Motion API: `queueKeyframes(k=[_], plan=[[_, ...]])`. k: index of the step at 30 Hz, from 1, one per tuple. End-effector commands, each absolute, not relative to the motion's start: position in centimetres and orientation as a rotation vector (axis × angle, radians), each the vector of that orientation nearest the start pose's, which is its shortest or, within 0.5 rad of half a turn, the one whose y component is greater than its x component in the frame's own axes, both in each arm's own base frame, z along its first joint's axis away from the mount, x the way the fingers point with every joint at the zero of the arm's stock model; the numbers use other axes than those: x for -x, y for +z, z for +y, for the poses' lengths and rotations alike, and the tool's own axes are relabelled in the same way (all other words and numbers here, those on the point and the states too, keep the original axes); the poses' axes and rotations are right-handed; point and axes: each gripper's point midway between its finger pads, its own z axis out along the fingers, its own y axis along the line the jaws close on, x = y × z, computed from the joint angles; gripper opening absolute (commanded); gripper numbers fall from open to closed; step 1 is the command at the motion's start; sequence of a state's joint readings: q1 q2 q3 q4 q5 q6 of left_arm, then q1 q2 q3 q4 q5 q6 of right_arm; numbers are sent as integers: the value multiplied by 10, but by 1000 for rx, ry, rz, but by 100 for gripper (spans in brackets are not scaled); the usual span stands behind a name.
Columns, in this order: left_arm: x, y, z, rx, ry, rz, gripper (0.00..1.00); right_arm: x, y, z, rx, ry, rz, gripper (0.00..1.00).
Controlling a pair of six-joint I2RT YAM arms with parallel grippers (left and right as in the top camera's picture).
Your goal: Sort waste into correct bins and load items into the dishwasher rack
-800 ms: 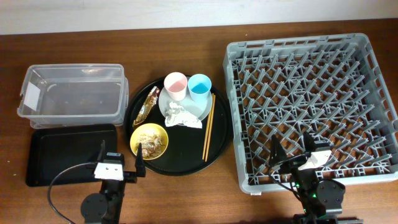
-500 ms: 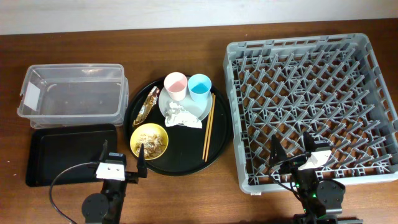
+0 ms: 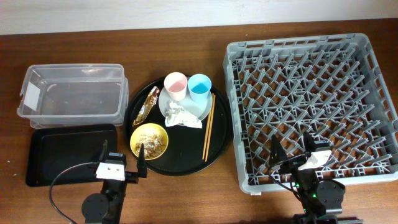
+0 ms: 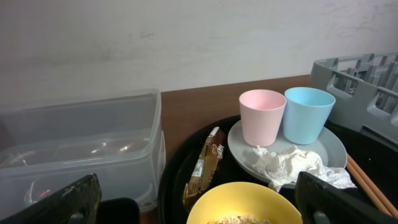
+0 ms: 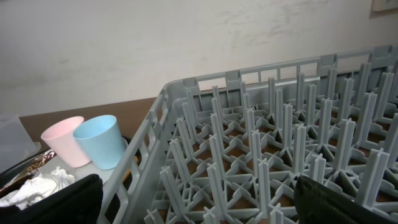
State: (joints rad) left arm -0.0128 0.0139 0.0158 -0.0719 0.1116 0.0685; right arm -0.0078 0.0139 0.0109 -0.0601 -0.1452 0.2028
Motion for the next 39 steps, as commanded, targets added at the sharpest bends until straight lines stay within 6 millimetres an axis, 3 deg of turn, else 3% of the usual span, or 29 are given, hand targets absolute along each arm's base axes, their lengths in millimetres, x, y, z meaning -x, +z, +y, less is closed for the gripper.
queueKeyframes(k=[1,39], plan=[[-245,159,-22,-168,-34,1631,99,-245,159,23,-57,268,1641,98],[-244,161,-28,-193,-62,1623,99,-245,159,23,-57,268,1640,98]])
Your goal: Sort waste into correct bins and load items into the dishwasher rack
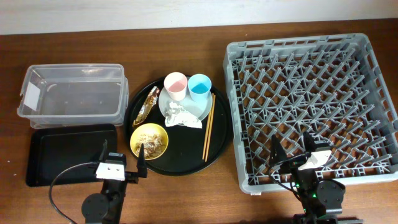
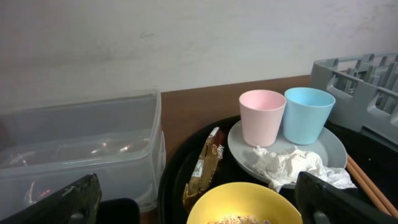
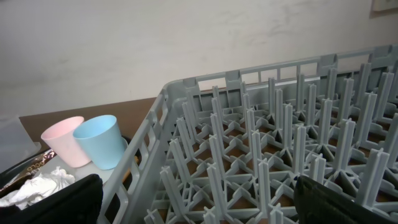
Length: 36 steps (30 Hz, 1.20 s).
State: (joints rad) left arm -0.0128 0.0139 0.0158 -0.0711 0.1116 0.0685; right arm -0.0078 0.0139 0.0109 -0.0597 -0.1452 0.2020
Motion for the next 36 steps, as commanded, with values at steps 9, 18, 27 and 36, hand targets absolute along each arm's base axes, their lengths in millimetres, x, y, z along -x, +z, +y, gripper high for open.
queueKeyframes(k=[9,18,27,36], plan=[[-224,208,-46,-212,-207,1629,99,-245,159,23,-56,269,1640,98],[-210,287,-71,-304,-382,1864,99,-245,159,23,-57,268,1641,98],[-240,305,-125,-467,-842,2058,89,-245,159,23,-57,268,1640,98],[-250,192,-120,-304,-520,2608,59,-245,159,23,-57,268,1640,98]])
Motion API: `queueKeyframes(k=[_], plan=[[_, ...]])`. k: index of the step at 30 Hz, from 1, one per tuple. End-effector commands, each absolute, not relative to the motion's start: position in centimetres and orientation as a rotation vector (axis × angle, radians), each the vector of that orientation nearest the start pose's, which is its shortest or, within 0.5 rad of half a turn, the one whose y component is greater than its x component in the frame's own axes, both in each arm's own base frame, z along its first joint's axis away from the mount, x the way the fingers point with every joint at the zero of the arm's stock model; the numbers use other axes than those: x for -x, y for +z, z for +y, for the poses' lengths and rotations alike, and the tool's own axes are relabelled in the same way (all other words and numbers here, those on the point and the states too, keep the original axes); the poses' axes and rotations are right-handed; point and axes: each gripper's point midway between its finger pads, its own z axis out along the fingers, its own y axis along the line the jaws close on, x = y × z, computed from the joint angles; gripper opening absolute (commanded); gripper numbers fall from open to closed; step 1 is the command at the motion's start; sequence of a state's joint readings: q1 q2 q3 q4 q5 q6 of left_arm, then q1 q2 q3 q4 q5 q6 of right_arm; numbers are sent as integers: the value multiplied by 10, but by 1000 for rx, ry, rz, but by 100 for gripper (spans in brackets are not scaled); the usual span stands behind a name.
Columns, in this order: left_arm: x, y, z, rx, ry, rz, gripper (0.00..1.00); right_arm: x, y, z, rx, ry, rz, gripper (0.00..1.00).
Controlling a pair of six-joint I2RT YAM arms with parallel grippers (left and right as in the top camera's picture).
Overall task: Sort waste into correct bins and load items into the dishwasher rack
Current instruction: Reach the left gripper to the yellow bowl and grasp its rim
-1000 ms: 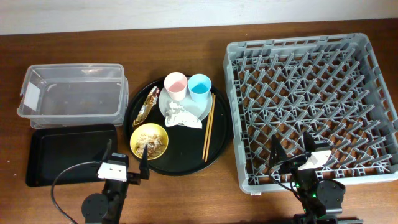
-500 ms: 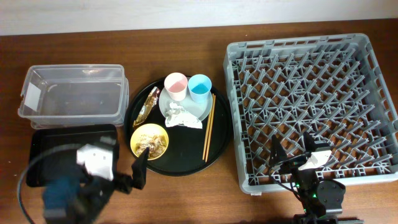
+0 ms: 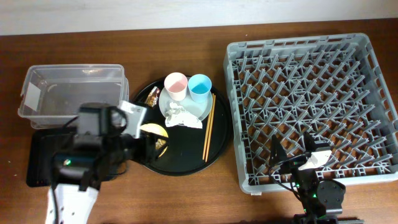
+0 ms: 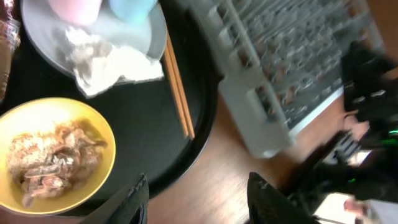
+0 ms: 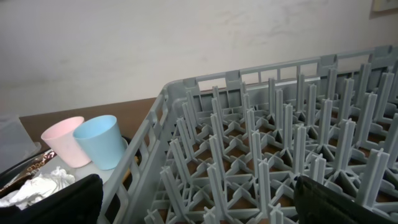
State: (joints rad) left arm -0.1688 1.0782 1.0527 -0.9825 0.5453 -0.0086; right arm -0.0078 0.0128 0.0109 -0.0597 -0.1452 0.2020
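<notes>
A round black tray [image 3: 186,158] carries a pink cup [image 3: 175,84], a blue cup [image 3: 199,85], a grey plate [image 3: 200,109] with a crumpled tissue [image 3: 182,116], chopsticks [image 3: 209,124], a snack wrapper [image 3: 151,96] and a yellow bowl of food scraps [image 4: 56,155]. My left arm [image 3: 102,140] is raised over the tray's left side, hiding part of the bowl. The left gripper [image 4: 199,205] is open, looking down on the tray's front edge. At the front edge of the grey dishwasher rack [image 3: 311,106], the right gripper [image 3: 291,152] rests open.
A clear plastic bin [image 3: 71,90] stands at the back left, and a black rectangular tray [image 3: 40,165] lies in front of it, partly under my left arm. The rack fills the right half of the table.
My left arm has risen from its rest at the table's front and now hangs over the round tray's left side, its camera looking down. The right arm has not moved.
At both earlier moments the two arms rested at the table's front edge, grippers open, and nothing on the tray moved. Now the left arm is up over the tray, while every item lies where it was.
</notes>
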Motion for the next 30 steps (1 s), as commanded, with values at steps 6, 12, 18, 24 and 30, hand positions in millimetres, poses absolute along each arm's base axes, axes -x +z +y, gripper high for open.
queueKeyframes(k=[6,12,18,24,30], plan=[[-264,158,-134,-269,-300,2700,95,-245,159,23,-57,268,1640,98],[-267,115,-136,-290,-223,2848,24,-245,159,23,-57,268,1641,99],[-279,78,-138,-289,-155,2923,30,-245,159,23,-57,268,1641,98],[-282,56,-129,-209,-52,2979,30,-245,159,23,-57,268,1640,98],[-287,45,-131,-210,-47,2989,29,-245,159,23,-57,268,1641,98]])
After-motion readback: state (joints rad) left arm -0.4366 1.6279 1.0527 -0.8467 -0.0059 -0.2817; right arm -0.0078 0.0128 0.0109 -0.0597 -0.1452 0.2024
